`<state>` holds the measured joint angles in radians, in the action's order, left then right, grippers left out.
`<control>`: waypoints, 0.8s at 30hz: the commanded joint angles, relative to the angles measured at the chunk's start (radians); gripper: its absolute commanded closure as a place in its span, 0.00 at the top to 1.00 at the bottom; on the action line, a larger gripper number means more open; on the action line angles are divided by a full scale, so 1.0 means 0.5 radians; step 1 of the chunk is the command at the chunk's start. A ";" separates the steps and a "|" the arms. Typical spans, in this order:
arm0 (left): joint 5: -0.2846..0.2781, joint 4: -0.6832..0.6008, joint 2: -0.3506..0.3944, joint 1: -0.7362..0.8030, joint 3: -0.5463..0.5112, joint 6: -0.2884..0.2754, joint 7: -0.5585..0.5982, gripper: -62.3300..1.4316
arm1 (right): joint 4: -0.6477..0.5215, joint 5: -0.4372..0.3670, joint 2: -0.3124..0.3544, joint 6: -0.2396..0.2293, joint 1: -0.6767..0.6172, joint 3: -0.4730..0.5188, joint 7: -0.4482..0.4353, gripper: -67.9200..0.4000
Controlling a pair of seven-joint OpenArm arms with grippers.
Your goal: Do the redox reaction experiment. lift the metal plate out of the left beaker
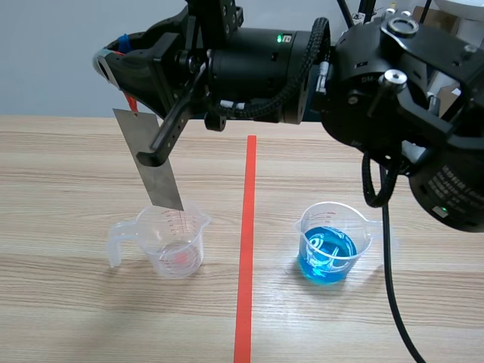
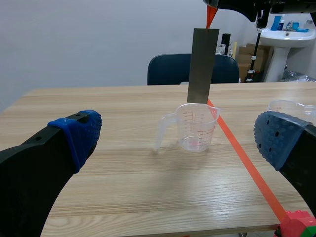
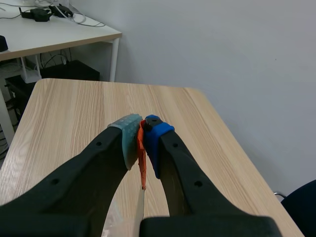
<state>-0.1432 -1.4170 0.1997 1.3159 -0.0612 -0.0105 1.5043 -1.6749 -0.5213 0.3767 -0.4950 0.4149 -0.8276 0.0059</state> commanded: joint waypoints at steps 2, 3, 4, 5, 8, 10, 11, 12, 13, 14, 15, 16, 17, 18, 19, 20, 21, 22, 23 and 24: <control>-0.005 -0.019 0.001 0.002 -0.002 0.002 0.099 1.00 | -0.024 -0.062 -0.012 0.000 0.072 0.009 -0.007 0.01; -0.005 -0.019 0.001 0.002 -0.002 0.002 0.099 1.00 | -0.024 -0.067 -0.012 0.000 0.081 0.009 -0.007 0.01; -0.005 -0.019 0.001 0.002 -0.002 0.002 0.099 1.00 | -0.024 -0.067 -0.017 0.000 0.089 0.009 -0.008 0.01; -0.005 -0.019 0.001 0.002 -0.002 0.002 0.099 1.00 | -0.024 -0.067 -0.018 0.000 0.095 0.009 0.001 0.01; -0.005 -0.019 0.001 0.002 -0.002 0.002 0.099 1.00 | -0.024 -0.130 -0.040 0.000 0.114 0.009 0.068 0.01; -0.005 -0.019 0.001 0.002 -0.002 0.002 0.099 1.00 | -0.024 -0.169 -0.047 0.000 0.117 0.009 0.117 0.01; -0.005 -0.019 0.001 0.002 -0.002 0.002 0.099 1.00 | -0.024 -0.194 -0.052 0.000 0.119 0.009 0.143 0.01; -0.005 -0.019 0.001 0.002 -0.002 0.002 0.099 1.00 | -0.024 -0.204 -0.056 0.000 0.123 0.009 0.160 0.01; -0.005 -0.019 0.001 0.002 -0.002 0.002 0.099 1.00 | -0.024 -0.221 -0.062 -0.001 0.130 0.008 0.179 0.01; -0.005 -0.019 0.001 0.002 -0.002 0.002 0.099 1.00 | -0.024 -0.233 -0.064 -0.001 0.139 0.008 0.198 0.01; -0.005 -0.019 0.001 0.002 -0.002 0.002 0.099 1.00 | -0.024 -0.240 -0.067 -0.001 0.144 0.008 0.209 0.01; -0.005 -0.019 0.001 0.002 -0.002 0.002 0.099 1.00 | -0.024 -0.240 -0.067 -0.001 0.154 0.006 0.209 0.01; -0.005 -0.019 0.001 0.002 -0.002 0.002 0.099 1.00 | -0.024 -0.250 -0.067 -0.001 0.166 0.002 0.209 0.01; -0.005 -0.019 0.001 0.002 -0.002 0.002 0.096 1.00 | -0.024 -0.259 -0.066 -0.001 0.175 -0.002 0.209 0.01; -0.005 -0.019 0.001 0.002 -0.002 0.002 0.095 1.00 | -0.024 -0.266 -0.066 -0.002 0.187 -0.011 0.211 0.01; -0.005 -0.019 0.001 0.002 -0.002 0.002 0.095 1.00 | -0.024 -0.275 -0.066 -0.002 0.198 -0.021 0.220 0.01; -0.005 -0.019 0.001 0.002 -0.002 0.002 0.095 1.00 | -0.024 -0.276 -0.066 -0.003 0.207 -0.033 0.224 0.01; -0.005 -0.019 0.001 0.002 -0.002 0.002 0.095 1.00 | -0.024 -0.276 -0.066 -0.006 0.216 -0.043 0.224 0.01; -0.005 -0.019 0.001 0.002 -0.002 0.002 0.095 1.00 | -0.024 -0.276 -0.066 -0.011 0.226 -0.059 0.224 0.01; -0.005 -0.019 0.001 0.002 -0.002 0.002 0.095 1.00 | -0.024 -0.278 -0.066 -0.015 0.233 -0.072 0.225 0.01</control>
<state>-0.1436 -1.4170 0.1997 1.3159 -0.0612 -0.0105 1.5040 -1.6749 -0.6449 0.3515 -0.4988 0.5068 -0.8570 0.1326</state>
